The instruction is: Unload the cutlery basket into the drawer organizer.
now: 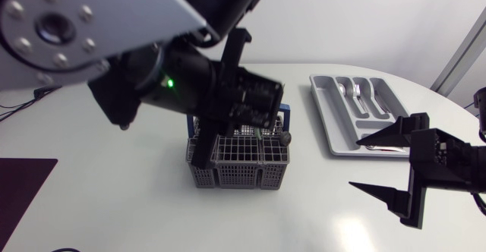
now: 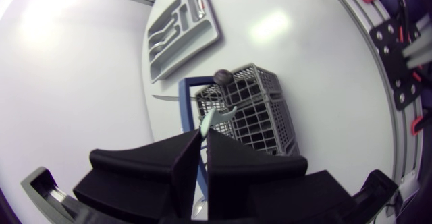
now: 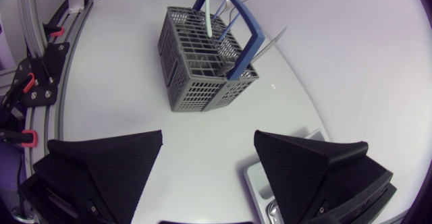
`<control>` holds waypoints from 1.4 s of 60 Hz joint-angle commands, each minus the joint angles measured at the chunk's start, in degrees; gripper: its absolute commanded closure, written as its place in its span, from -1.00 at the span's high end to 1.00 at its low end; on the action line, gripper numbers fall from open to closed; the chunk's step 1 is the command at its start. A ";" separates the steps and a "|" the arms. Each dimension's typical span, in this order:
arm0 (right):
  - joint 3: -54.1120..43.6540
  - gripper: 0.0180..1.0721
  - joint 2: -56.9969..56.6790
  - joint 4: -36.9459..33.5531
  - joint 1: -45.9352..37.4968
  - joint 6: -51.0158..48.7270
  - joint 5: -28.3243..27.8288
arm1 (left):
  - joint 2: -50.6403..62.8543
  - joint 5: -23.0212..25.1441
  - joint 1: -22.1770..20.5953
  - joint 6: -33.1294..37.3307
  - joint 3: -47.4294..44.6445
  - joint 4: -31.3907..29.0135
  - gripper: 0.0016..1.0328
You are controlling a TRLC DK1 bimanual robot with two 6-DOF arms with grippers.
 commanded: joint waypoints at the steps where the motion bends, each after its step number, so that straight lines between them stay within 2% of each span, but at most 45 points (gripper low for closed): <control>1: -2.09 0.86 -2.91 2.33 1.11 5.82 -0.23 | 1.44 0.01 -1.15 -9.75 7.12 -3.22 -0.66; 14: -3.05 0.86 -9.94 8.49 2.60 17.95 0.47 | 9.17 0.54 -2.65 -29.09 20.21 -11.93 -0.66; 16: -3.49 0.85 -11.26 10.33 2.95 20.41 1.00 | 12.07 3.26 -2.12 -34.27 23.47 -13.16 -0.66; 21: -4.11 0.84 -13.02 12.88 4.80 24.46 2.93 | 16.03 7.04 -0.98 -39.99 27.42 -14.04 -0.66; 25: -5.34 0.83 -14.69 15.69 7.09 27.00 6.18 | 19.19 11.09 0.69 -44.12 31.20 -15.44 -0.66; 27: -6.31 0.79 -15.65 17.80 9.28 29.29 9.08 | 21.92 15.39 2.10 -47.55 33.84 -16.14 -0.66; 33: -8.06 0.78 -16.71 22.20 15.00 32.63 16.73 | 26.13 20.93 3.86 -53.26 37.44 -16.50 -0.66; 44: -11.49 0.73 -17.24 29.40 22.55 36.58 25.87 | 30.97 27.43 6.14 -61.08 41.40 -15.35 -0.66; 45: -12.19 0.72 -17.06 30.90 23.87 36.76 27.98 | 31.32 28.49 6.32 -62.40 41.48 -14.65 -0.66; 54: -14.83 0.61 -14.69 38.54 31.34 36.23 38.70 | 33.52 33.15 7.37 -66.79 41.84 -12.72 -0.67; 61: -15.36 0.42 -11.43 43.11 31.26 35.79 39.76 | 33.96 33.23 7.37 -67.94 41.84 -12.54 -0.69; 65: -15.53 0.23 -9.50 45.93 31.26 35.09 40.81 | 34.04 33.23 7.64 -68.29 41.92 -12.45 -0.69; 72: -15.53 0.08 -5.55 49.97 31.34 33.95 41.95 | 34.31 33.32 7.90 -68.46 41.84 -12.72 -0.69; 76: -15.45 0.01 -4.14 51.64 31.34 33.86 42.22 | 34.31 33.32 8.07 -68.55 41.75 -12.89 -0.69; 84: -15.36 0.01 -2.03 53.93 31.52 32.89 43.36 | 34.31 33.41 8.87 -68.90 41.57 -13.07 -0.71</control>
